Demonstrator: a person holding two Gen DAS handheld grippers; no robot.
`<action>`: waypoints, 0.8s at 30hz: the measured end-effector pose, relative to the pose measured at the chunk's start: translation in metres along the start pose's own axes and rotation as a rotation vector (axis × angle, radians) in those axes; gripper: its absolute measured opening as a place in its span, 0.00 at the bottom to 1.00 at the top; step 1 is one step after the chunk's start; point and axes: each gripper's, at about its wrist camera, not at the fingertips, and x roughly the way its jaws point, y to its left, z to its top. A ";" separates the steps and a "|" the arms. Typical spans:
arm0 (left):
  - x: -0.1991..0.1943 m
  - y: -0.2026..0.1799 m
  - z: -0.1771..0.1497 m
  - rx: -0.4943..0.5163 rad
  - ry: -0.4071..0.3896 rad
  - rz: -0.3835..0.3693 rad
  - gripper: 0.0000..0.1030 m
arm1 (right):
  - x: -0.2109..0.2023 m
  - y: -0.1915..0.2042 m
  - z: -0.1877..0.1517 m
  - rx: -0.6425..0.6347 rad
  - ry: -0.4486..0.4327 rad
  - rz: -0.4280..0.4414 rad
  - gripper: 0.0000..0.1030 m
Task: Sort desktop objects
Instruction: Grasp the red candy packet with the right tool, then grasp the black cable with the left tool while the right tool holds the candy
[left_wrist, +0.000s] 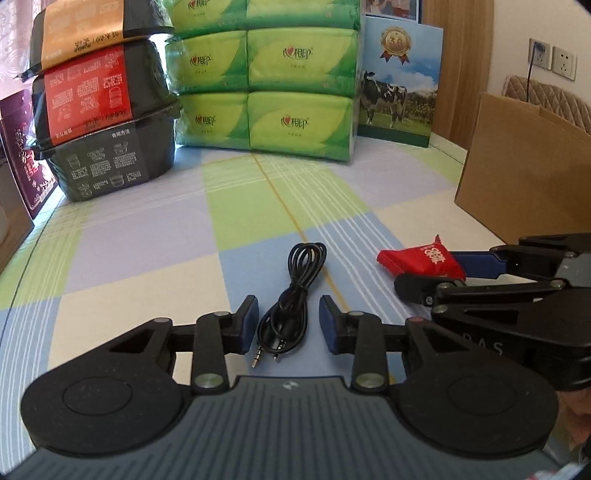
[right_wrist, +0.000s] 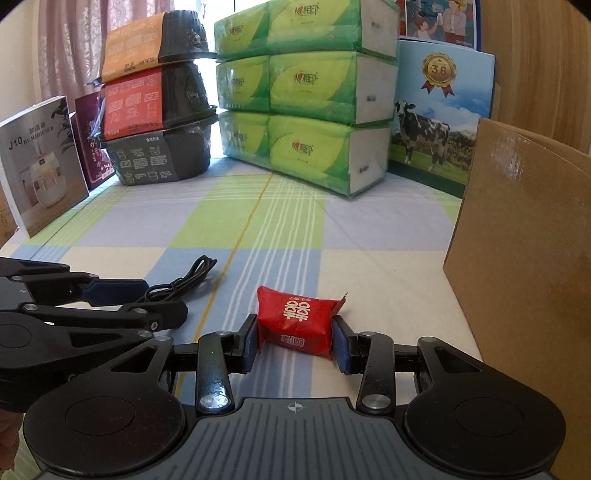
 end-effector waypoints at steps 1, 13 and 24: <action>0.000 0.001 0.000 -0.009 0.005 -0.001 0.22 | 0.000 -0.001 0.000 0.004 0.000 0.002 0.37; -0.040 0.008 -0.024 -0.114 0.052 0.049 0.19 | -0.013 0.005 0.002 0.044 0.038 0.061 0.36; -0.100 -0.003 -0.050 -0.191 0.100 0.104 0.18 | -0.059 0.010 -0.014 0.041 0.147 0.126 0.36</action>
